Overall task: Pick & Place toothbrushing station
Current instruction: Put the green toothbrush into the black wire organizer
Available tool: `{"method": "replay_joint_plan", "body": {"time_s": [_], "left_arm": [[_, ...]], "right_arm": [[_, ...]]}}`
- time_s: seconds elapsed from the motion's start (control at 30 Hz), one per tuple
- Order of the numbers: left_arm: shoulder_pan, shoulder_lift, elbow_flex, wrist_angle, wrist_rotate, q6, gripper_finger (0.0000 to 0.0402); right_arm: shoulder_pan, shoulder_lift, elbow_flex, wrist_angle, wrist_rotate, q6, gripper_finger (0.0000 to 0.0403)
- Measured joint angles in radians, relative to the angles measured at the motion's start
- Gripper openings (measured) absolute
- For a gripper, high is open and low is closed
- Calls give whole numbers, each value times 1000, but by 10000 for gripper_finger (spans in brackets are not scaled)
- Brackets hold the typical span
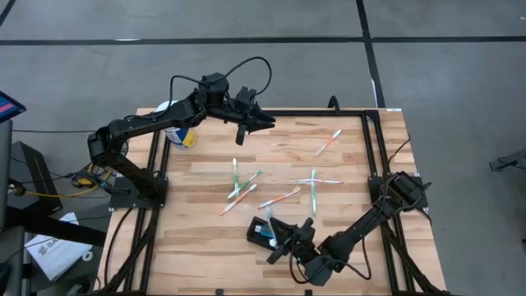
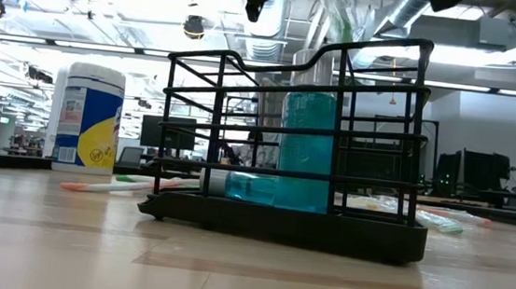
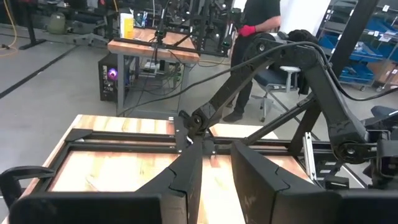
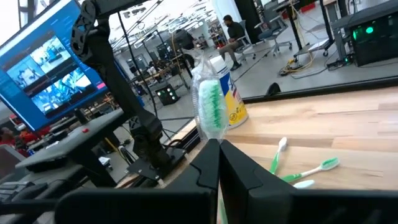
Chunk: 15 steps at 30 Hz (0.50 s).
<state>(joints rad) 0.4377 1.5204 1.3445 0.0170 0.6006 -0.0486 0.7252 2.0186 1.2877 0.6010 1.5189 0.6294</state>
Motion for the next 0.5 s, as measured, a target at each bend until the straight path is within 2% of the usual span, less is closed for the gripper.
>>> {"method": "replay_joint_plan", "body": {"time_s": [0.17, 0.5], "left_arm": [[0, 0, 0, 0, 0, 0, 81], [-2, 0, 0, 0, 0, 0, 81]], "right_arm": [[19, 0, -2, -103, 49, 105, 0], [34, -1, -2, -194, 53, 218, 0]]}}
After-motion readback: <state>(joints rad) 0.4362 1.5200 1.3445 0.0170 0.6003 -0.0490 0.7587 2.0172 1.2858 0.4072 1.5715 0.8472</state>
